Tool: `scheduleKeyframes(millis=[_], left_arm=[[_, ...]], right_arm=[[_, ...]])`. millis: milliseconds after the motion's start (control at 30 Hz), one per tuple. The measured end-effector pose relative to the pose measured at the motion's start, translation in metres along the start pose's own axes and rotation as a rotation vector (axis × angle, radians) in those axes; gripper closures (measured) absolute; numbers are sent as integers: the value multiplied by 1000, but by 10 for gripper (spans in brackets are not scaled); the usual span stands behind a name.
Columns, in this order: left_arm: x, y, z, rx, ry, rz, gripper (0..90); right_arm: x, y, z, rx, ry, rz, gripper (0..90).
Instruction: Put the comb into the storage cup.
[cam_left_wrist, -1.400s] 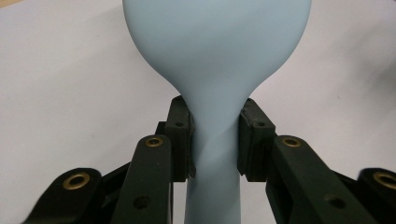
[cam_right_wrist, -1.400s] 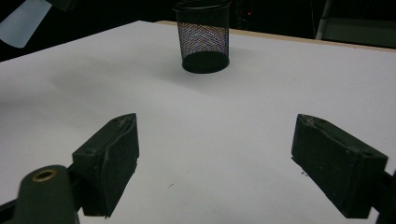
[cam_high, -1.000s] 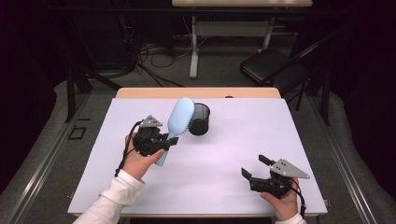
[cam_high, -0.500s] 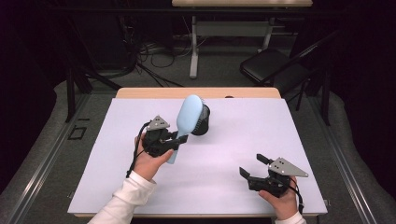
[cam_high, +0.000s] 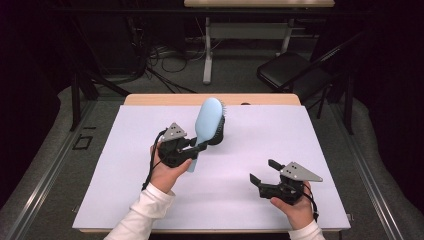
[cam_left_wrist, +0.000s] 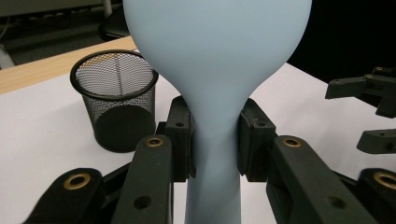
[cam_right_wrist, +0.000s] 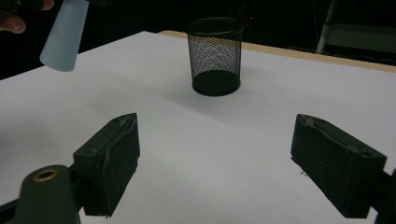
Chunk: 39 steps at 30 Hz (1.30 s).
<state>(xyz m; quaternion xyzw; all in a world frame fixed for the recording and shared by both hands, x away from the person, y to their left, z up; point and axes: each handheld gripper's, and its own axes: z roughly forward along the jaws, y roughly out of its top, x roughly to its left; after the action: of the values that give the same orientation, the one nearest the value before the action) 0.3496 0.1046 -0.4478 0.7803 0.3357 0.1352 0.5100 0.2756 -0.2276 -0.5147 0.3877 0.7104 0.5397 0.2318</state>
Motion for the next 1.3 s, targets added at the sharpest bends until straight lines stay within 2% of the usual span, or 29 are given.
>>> scheduleKeyframes(millis=[200, 333, 467, 567, 700, 800, 933, 1033, 1200, 1300], left_arm=[[0, -3, 1, -9, 4, 5, 702], [1, -6, 3, -9, 5, 4, 702], [1, -9, 5, -7, 8, -1, 701], [0, -9, 5, -4, 11, 6, 702], [-1, -10, 4, -6, 13, 8, 702], [-1, -10, 4, -4, 12, 9, 702], [-1, -10, 4, -5, 12, 9, 702], [-1, -10, 3, -8, 14, 7, 702], [-1, -11, 3, -10, 16, 11, 702], [-2, -12, 4, -8, 16, 10, 702]], right_arm=[[5, 14, 10, 20, 33, 18, 173], [7, 24, 17, 36, 84, 32, 208], [9, 32, 22, 41, 88, 34, 210], [10, 39, 26, 42, 89, 56, 228], [10, 48, 31, 32, 87, 64, 206], [11, 55, 35, 23, 78, 74, 158], [11, 62, 40, 17, 56, 99, 160], [8, 67, 42, 1, 74, 122, 162], [7, 74, 47, 3, 68, 110, 161], [7, 79, 48, 6, 80, 108, 204]])
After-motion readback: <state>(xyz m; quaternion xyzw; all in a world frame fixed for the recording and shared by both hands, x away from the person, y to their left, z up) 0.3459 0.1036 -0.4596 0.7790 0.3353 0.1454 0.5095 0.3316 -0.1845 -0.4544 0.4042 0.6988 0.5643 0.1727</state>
